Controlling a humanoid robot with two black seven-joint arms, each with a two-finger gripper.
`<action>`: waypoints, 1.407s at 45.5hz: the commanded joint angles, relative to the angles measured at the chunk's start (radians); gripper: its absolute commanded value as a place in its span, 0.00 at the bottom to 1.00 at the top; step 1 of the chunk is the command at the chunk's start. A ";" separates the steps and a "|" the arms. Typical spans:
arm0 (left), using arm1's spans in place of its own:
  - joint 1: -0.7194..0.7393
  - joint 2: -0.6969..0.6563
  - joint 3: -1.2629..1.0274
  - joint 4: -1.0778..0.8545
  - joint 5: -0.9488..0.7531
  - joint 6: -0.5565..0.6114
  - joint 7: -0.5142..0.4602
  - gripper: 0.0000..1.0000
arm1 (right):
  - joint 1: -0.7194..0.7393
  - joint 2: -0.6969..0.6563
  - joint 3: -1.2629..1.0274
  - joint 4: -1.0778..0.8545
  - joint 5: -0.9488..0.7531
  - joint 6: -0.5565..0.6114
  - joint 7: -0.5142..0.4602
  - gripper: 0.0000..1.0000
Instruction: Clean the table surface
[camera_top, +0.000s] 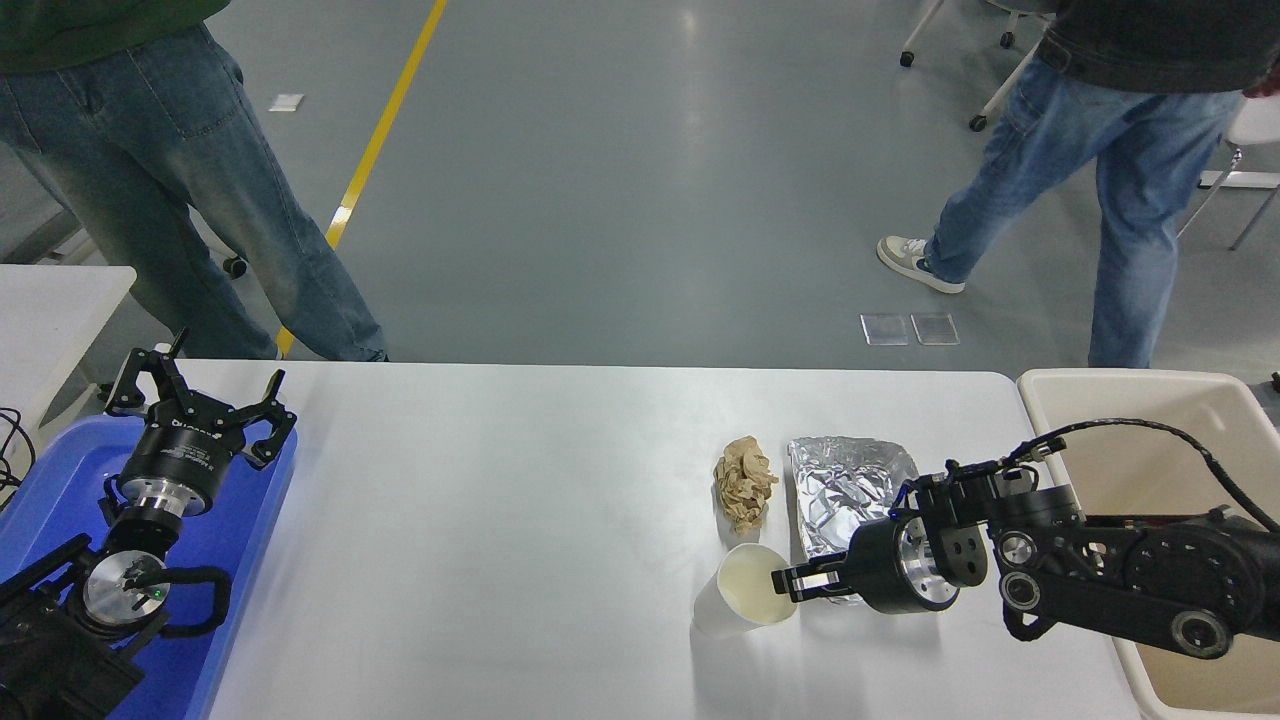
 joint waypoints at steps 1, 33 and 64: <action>0.000 0.000 0.000 0.000 0.000 0.000 0.000 1.00 | 0.022 -0.022 -0.004 0.002 0.008 0.002 0.007 0.00; 0.000 0.000 0.000 0.000 0.000 0.000 0.000 1.00 | 0.157 -0.347 0.153 0.076 0.085 0.261 0.007 0.00; 0.000 0.000 0.000 0.000 0.000 0.000 0.000 1.00 | 0.180 -0.635 0.441 0.096 0.157 0.502 0.006 0.00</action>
